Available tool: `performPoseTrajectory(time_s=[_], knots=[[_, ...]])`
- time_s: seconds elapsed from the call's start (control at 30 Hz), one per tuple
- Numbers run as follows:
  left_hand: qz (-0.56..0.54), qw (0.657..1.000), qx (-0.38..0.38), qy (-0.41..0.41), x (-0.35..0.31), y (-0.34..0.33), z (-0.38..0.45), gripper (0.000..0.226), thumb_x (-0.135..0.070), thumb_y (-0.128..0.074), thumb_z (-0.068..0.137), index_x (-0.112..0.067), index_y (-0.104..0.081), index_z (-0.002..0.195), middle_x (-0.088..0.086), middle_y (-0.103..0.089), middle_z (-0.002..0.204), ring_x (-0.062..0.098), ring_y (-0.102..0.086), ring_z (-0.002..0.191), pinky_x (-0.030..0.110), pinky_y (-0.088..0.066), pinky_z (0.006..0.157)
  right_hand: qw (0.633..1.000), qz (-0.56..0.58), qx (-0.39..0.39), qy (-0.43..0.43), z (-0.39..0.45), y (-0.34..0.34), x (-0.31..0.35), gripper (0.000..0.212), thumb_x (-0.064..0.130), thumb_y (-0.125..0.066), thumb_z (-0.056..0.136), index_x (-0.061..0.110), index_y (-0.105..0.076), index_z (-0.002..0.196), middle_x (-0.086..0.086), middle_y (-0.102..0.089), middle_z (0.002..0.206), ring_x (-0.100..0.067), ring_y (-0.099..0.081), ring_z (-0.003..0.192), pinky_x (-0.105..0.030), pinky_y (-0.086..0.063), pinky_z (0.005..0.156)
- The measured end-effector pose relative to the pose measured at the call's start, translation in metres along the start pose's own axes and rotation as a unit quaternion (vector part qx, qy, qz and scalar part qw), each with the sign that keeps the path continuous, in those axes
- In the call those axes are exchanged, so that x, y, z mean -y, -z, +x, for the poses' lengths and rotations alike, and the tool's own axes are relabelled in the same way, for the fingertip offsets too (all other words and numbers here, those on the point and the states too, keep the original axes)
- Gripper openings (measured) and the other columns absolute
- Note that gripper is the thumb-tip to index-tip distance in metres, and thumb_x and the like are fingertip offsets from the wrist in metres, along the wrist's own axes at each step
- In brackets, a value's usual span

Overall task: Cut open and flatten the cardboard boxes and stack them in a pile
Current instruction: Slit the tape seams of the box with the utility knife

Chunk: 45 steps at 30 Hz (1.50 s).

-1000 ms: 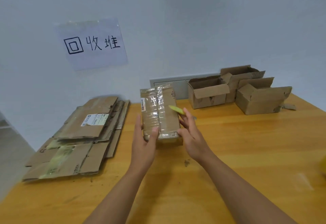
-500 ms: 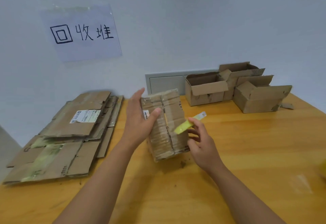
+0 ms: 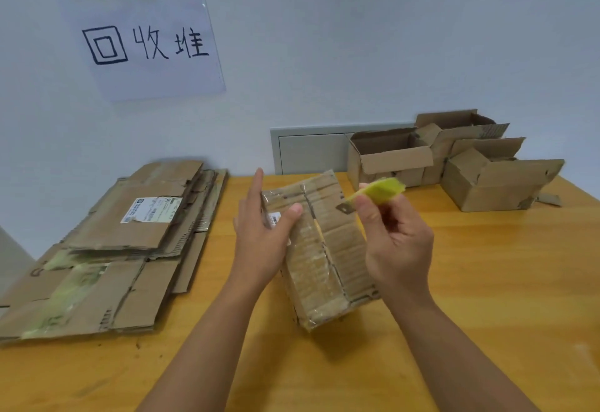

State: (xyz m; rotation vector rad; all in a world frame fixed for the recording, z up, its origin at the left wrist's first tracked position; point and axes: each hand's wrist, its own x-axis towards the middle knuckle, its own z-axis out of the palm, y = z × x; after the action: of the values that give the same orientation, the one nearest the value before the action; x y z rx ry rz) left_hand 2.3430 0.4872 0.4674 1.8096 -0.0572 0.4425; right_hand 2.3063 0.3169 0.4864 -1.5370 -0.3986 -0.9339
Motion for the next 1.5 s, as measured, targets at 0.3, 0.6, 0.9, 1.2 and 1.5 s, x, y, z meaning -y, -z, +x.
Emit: performPoseTrajectory(time_s=[0.3,0.6,0.9,1.2,1.5], knots=[[-0.101,0.994,0.028,0.007,0.022,-0.007,-0.023,0.086,-0.071,-0.073,0.064,-0.061,-0.029,0.137,-0.010,-0.039,0.148,0.018,-0.045,0.135,0.051,-0.041,0.109,0.993,-0.050,0.103,-0.033,0.002,-0.016,-0.005,0.026,0.019,-0.059,0.094,0.038,-0.057,0.111,0.007,-0.072,0.079,-0.007,-0.069,0.075,-0.017,-0.052,0.069],[-0.075,0.992,0.070,-0.077,0.019,-0.024,-0.049,0.088,-0.057,-0.068,0.072,-0.068,-0.014,0.141,-0.016,-0.026,0.149,-0.005,-0.029,0.140,0.038,-0.038,0.112,0.987,-0.129,0.083,0.039,-0.021,0.016,-0.008,0.025,0.023,-0.053,0.096,0.018,-0.059,0.121,0.009,-0.072,0.090,0.003,-0.066,0.084,-0.005,-0.046,0.075],[-0.088,0.989,0.069,-0.093,0.023,-0.029,-0.050,0.090,-0.053,-0.068,0.073,-0.067,-0.014,0.143,-0.009,-0.028,0.147,0.017,-0.041,0.137,0.050,-0.042,0.109,0.980,-0.163,0.083,0.082,-0.026,0.012,-0.012,0.030,0.027,-0.052,0.098,0.019,-0.054,0.127,0.006,-0.068,0.104,-0.012,-0.067,0.087,-0.024,-0.054,0.075],[-0.068,0.991,0.053,-0.106,0.024,-0.030,-0.051,0.092,-0.056,-0.065,0.072,-0.068,-0.007,0.143,-0.010,-0.024,0.144,0.014,-0.037,0.138,0.044,-0.039,0.112,0.973,-0.179,0.099,0.111,-0.025,0.014,-0.017,0.032,0.025,-0.050,0.100,0.008,-0.058,0.126,0.012,-0.058,0.112,-0.012,-0.063,0.096,-0.024,-0.053,0.080],[-0.089,0.991,0.040,-0.094,0.025,-0.032,-0.051,0.092,-0.052,-0.065,0.071,-0.063,-0.011,0.145,-0.007,-0.025,0.144,0.013,-0.038,0.136,0.042,-0.041,0.111,0.956,-0.224,0.120,0.148,-0.028,0.012,-0.024,0.028,0.017,-0.051,0.098,0.008,-0.055,0.124,-0.009,-0.068,0.104,-0.019,-0.062,0.090,-0.026,-0.050,0.080]])
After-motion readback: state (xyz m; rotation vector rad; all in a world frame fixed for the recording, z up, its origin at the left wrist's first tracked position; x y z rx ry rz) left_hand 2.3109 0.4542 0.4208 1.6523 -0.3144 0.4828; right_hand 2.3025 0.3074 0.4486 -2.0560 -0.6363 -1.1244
